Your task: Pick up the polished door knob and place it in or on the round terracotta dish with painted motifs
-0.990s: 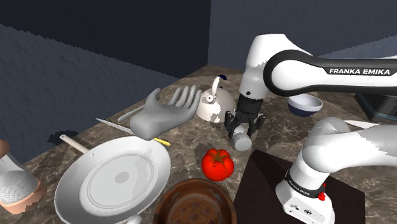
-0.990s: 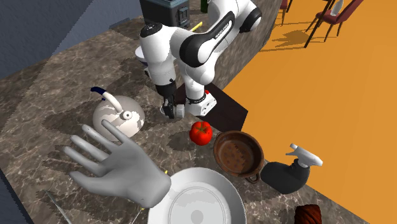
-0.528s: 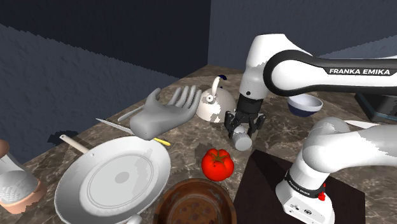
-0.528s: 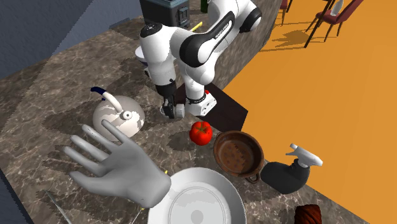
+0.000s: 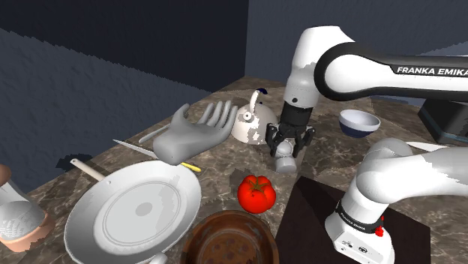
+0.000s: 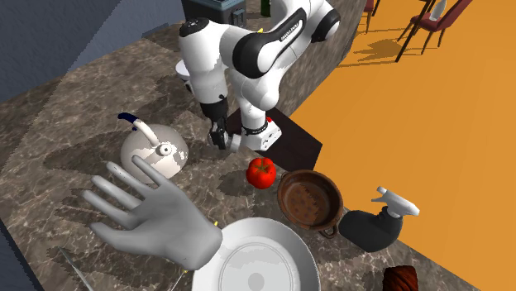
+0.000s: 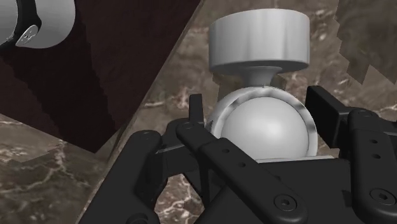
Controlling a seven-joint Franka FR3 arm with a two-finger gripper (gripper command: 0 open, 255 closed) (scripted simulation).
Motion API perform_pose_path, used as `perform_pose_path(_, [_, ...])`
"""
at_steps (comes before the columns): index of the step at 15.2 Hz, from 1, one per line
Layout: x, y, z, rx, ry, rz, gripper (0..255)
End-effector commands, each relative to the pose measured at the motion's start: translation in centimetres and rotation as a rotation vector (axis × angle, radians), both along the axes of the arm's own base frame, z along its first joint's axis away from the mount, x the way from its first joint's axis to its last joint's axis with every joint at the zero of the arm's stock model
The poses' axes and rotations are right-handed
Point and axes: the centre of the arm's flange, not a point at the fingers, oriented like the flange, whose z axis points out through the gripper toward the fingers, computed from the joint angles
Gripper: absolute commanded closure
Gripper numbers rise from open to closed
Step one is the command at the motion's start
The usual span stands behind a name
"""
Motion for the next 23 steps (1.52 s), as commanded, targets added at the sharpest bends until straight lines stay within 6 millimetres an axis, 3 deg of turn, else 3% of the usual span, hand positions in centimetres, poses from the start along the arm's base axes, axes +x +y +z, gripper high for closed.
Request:
perform_pose_path(1, [0.0, -0.1, 1.1, 0.0, 0.0, 0.0, 255])
perform_pose_path(17, [0.0, -0.1, 9.4, 0.0, 0.0, 0.0, 255])
perform_pose_path(23, [-1.7, 7.7, 9.4, 0.0, 0.0, 0.0, 255])
